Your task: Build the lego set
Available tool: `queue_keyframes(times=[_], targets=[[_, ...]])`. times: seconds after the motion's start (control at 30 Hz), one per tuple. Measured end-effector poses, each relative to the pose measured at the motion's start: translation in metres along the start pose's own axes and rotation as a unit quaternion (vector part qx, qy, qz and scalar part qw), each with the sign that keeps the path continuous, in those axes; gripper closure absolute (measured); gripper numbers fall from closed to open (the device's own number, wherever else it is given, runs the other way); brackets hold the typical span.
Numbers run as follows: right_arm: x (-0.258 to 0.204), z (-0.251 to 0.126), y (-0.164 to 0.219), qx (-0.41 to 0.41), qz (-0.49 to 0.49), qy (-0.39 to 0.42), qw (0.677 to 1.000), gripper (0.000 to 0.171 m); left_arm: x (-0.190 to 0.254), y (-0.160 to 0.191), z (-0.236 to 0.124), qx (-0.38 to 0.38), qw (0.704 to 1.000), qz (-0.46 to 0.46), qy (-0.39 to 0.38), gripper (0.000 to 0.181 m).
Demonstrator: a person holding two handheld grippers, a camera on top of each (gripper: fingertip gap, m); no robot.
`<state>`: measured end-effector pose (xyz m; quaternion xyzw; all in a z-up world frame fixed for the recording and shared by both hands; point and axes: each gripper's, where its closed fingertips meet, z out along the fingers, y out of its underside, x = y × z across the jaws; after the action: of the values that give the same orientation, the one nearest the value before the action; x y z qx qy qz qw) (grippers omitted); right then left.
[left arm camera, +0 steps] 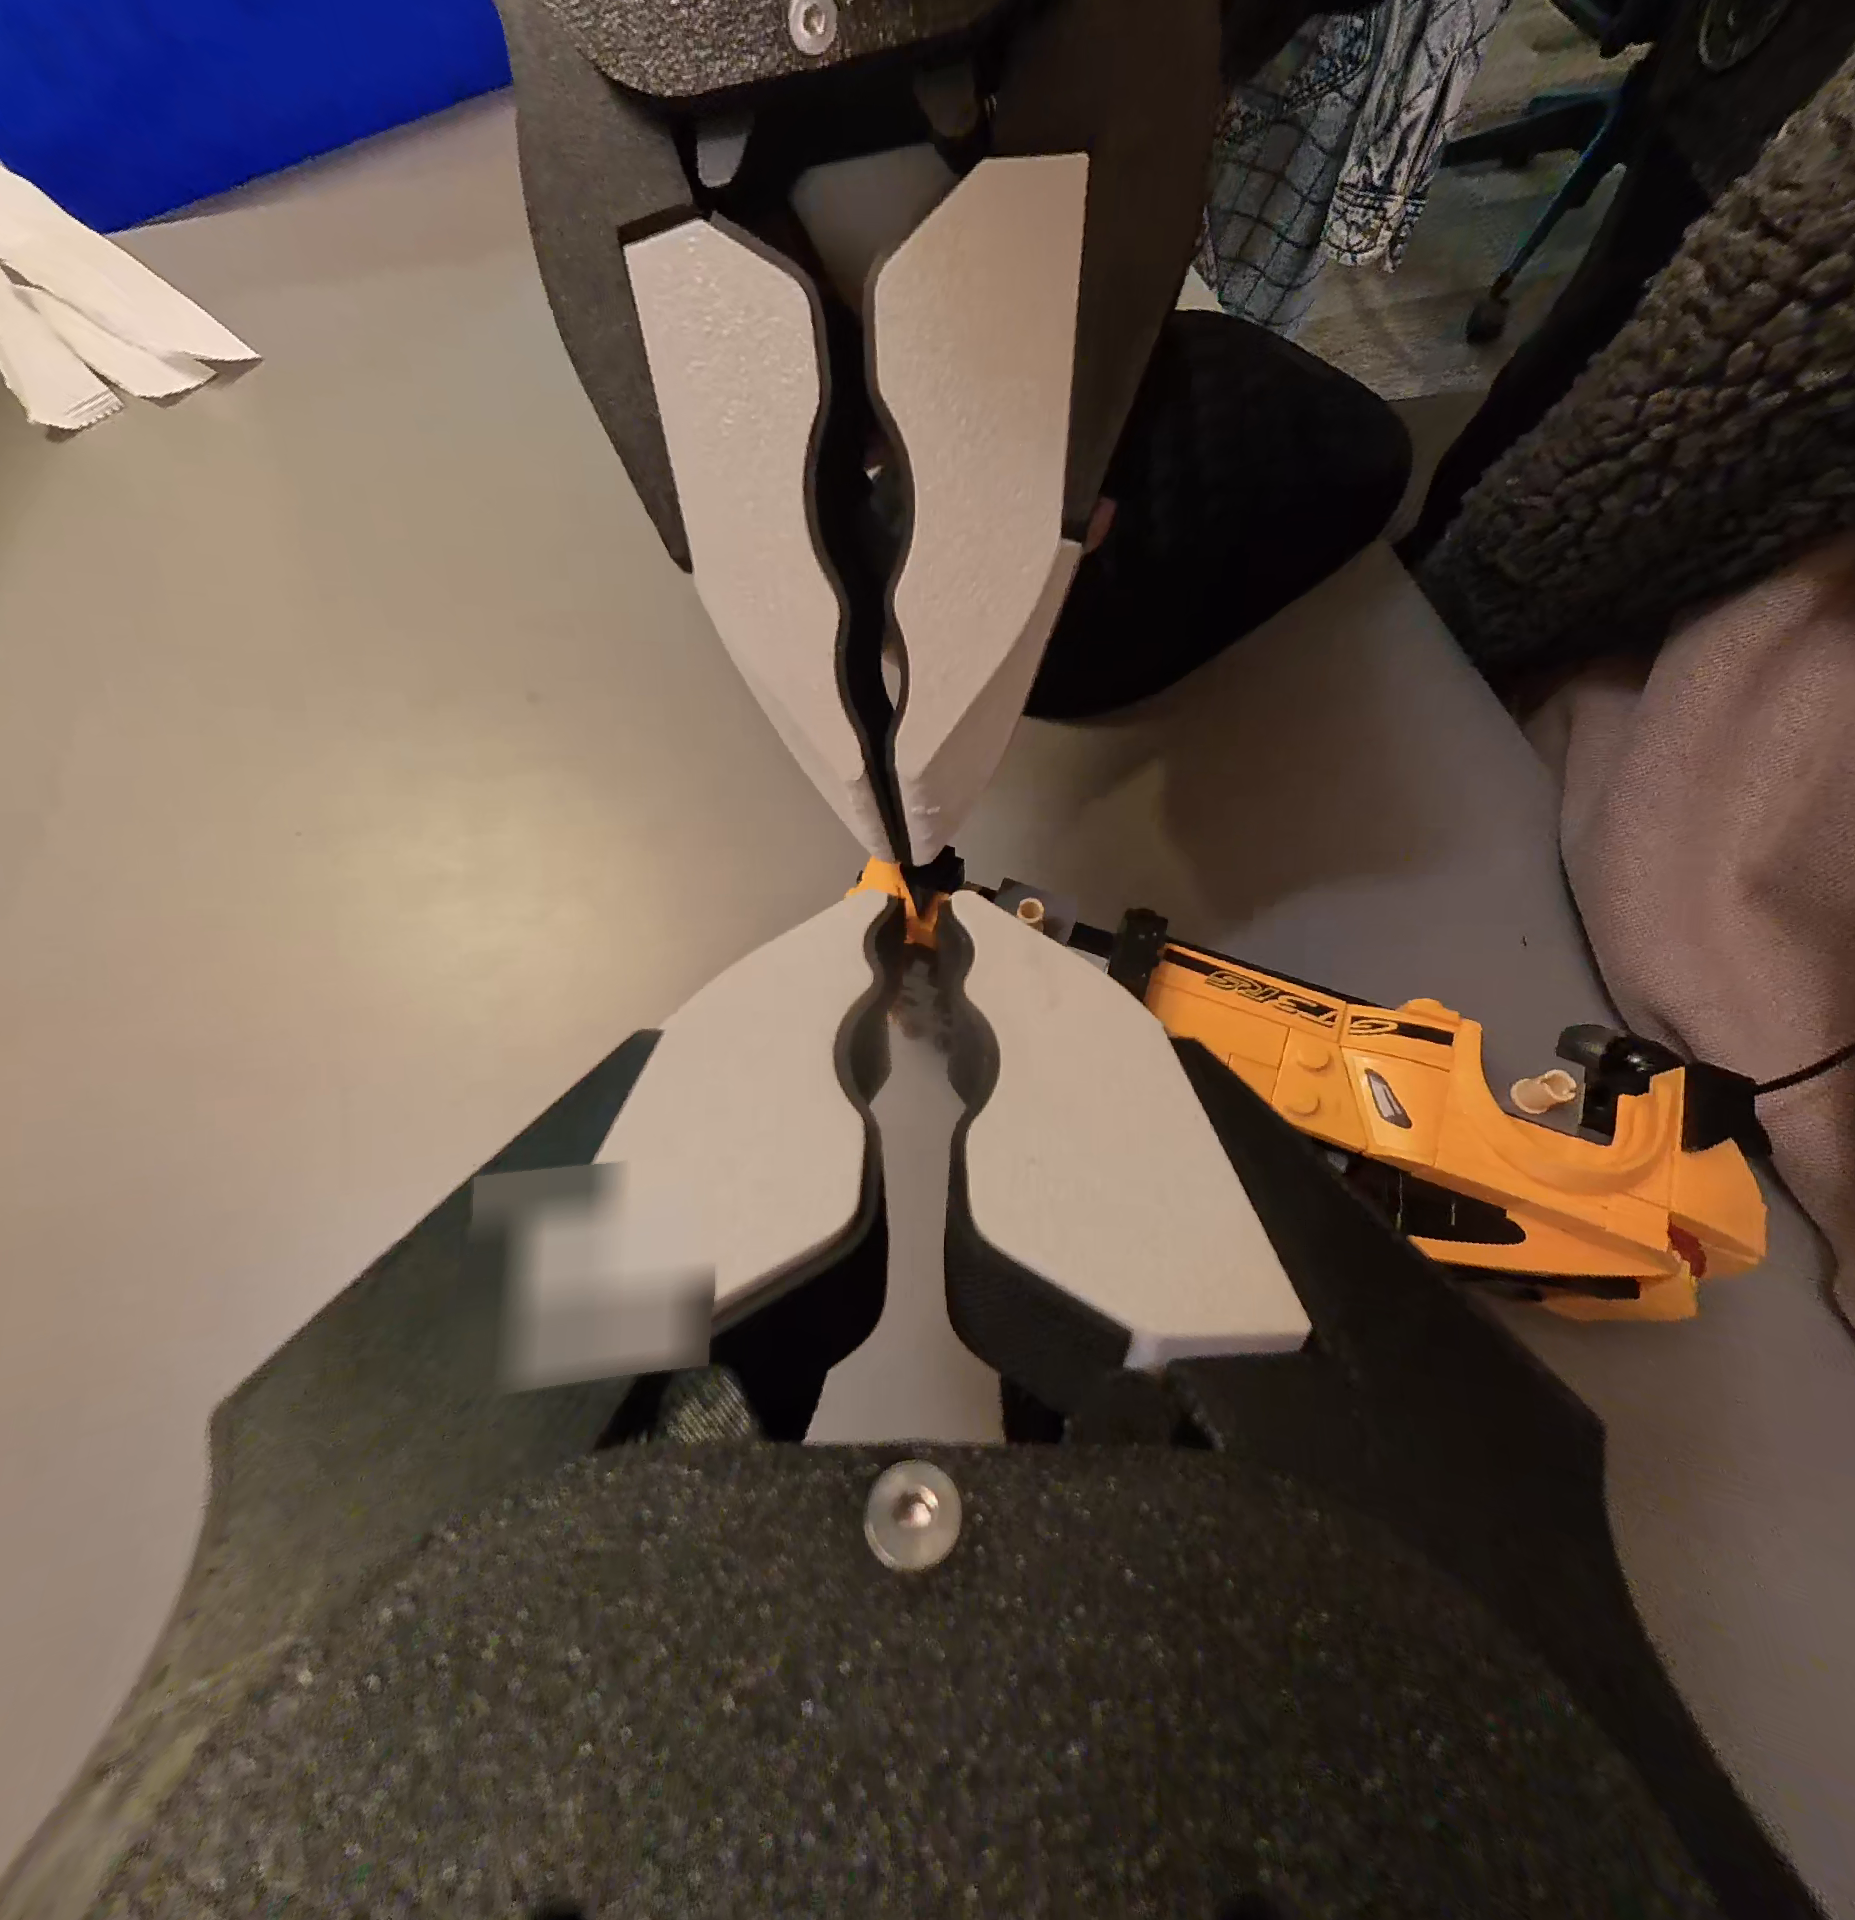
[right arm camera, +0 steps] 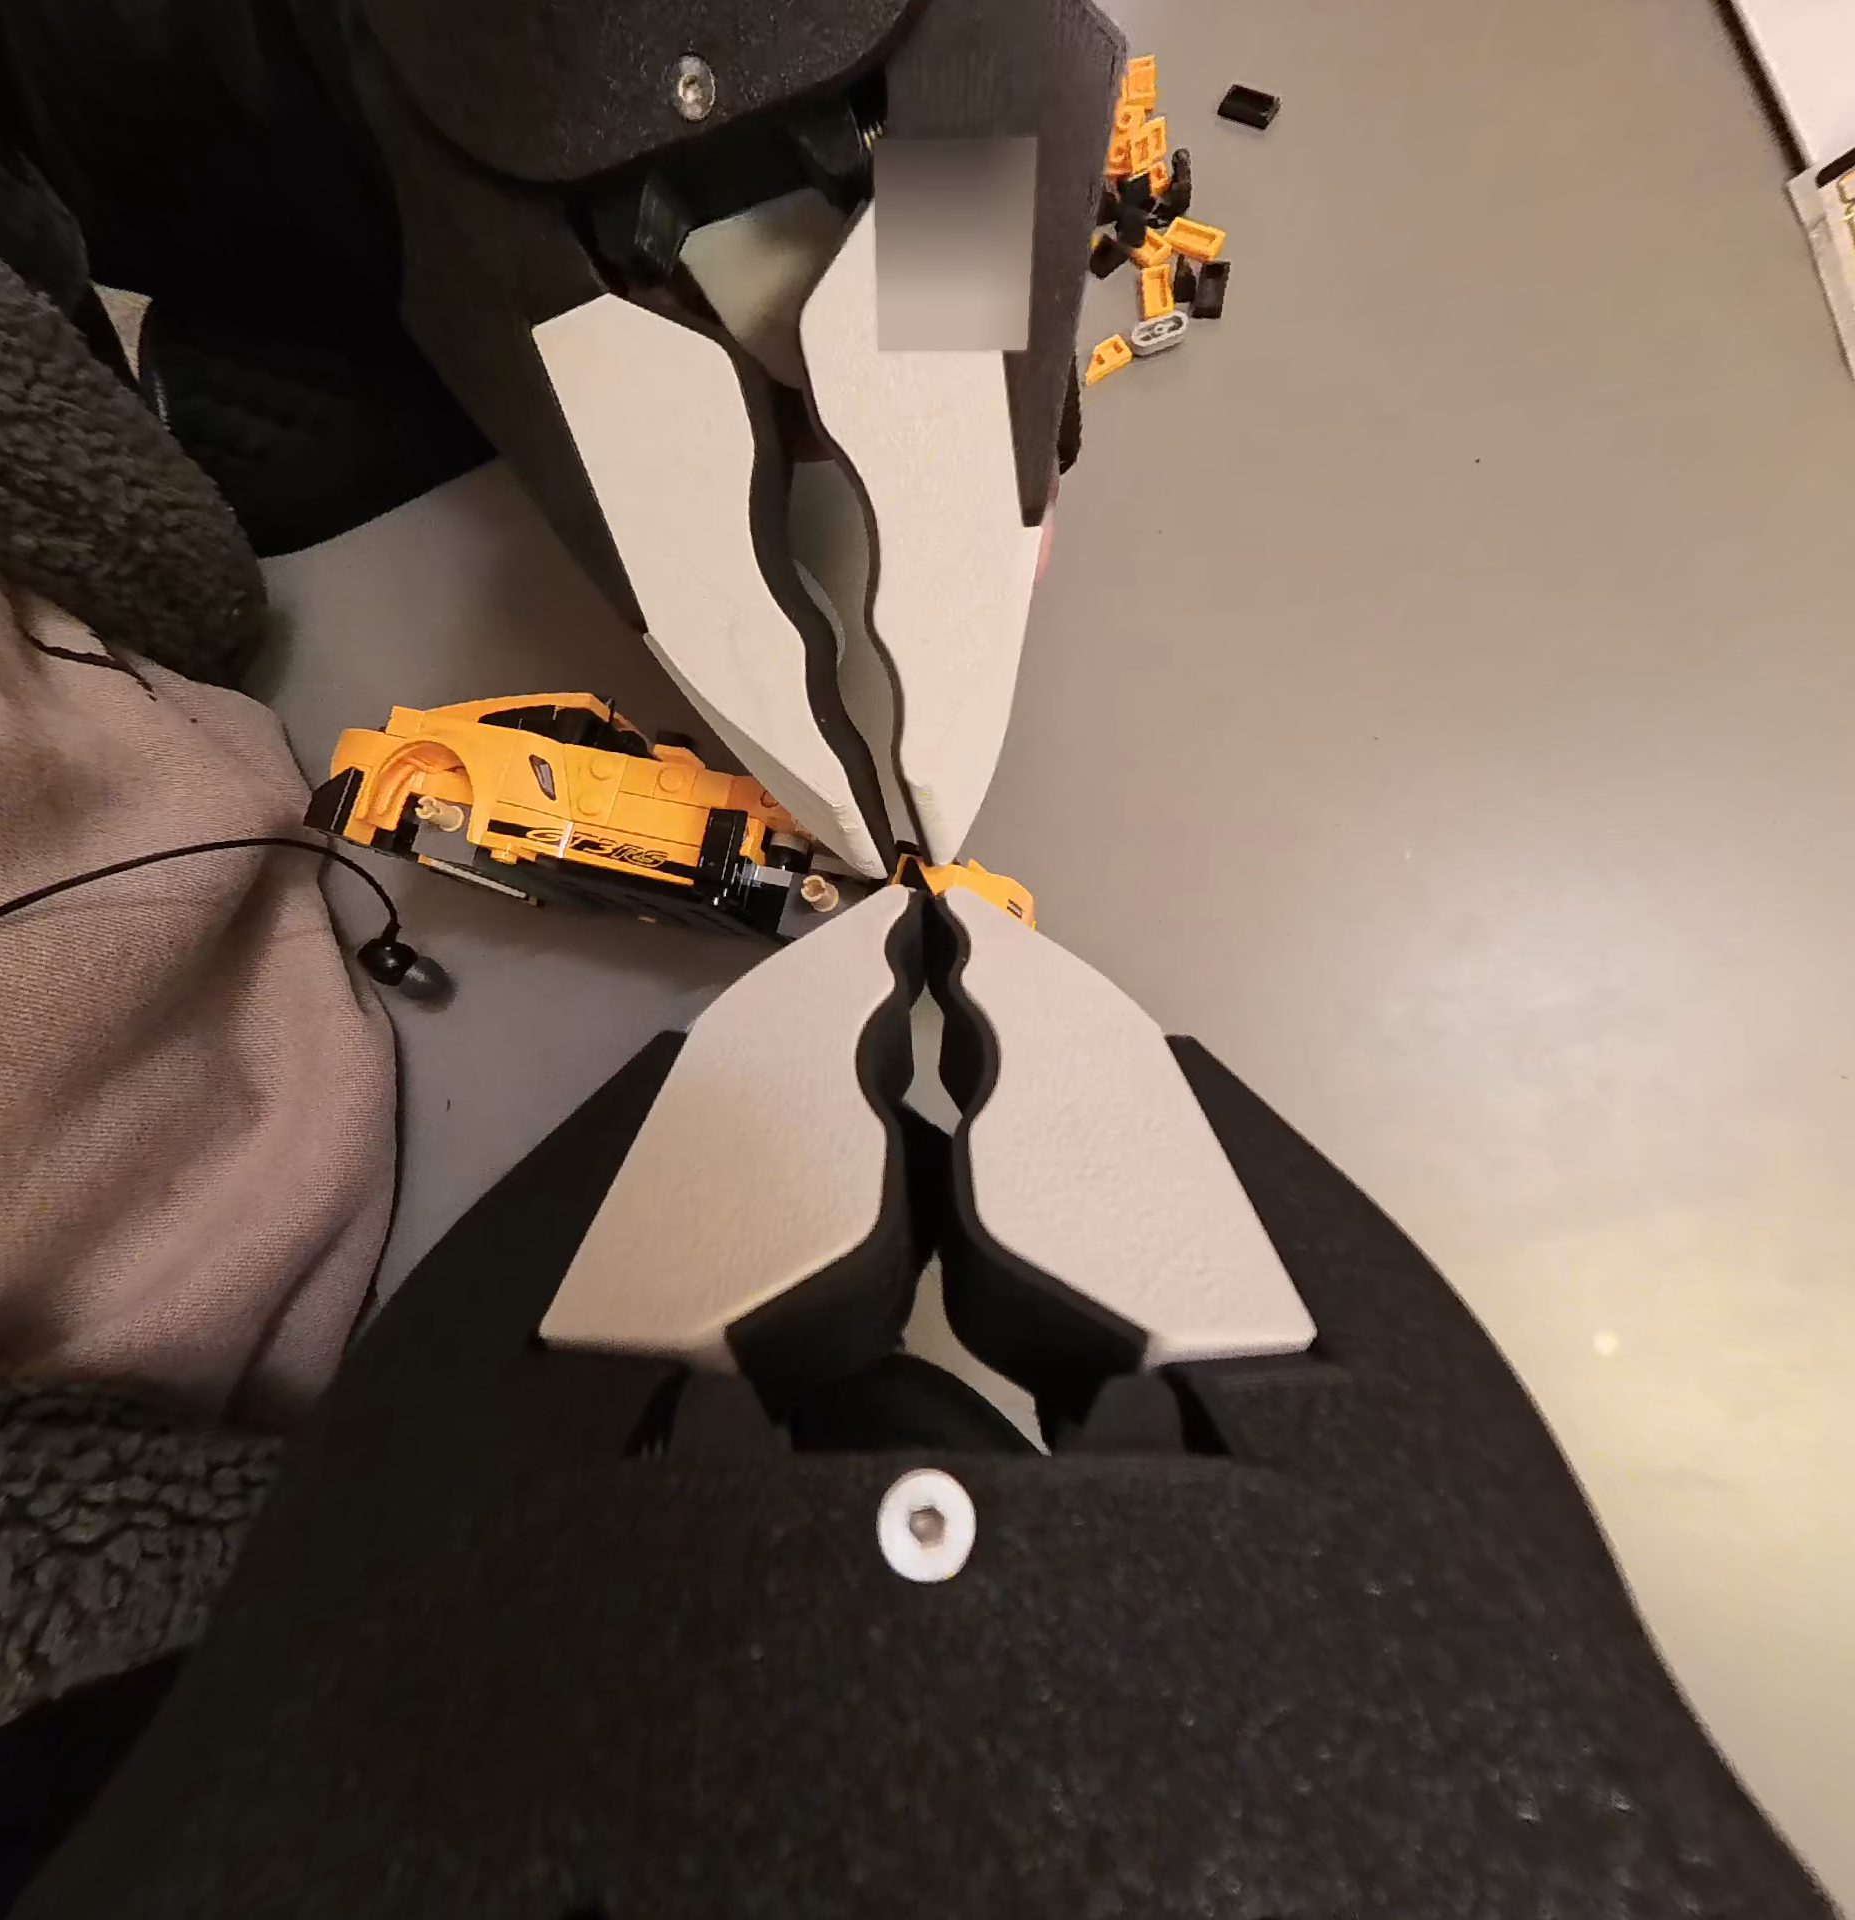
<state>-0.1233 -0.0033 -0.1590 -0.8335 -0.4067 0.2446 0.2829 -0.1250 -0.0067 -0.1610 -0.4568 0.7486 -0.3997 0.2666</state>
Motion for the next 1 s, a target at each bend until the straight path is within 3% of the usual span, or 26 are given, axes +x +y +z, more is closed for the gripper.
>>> queue_keyframes(times=[0.73, 1.0], targets=[[0.0, 0.0009, -0.0032, 0.018, -0.006, -0.003, 1.0, 0.171, 0.0001, 0.0002, -0.0009, 0.003, 0.999, 0.035, -0.015, 0.181], [0.0025, -0.0074, -0.0075, 0.058, -0.034, 0.014, 0.998, 0.171, -0.0004, 0.0001, -0.0062, 0.009, 1.0, 0.02, -0.003, 0.171]])
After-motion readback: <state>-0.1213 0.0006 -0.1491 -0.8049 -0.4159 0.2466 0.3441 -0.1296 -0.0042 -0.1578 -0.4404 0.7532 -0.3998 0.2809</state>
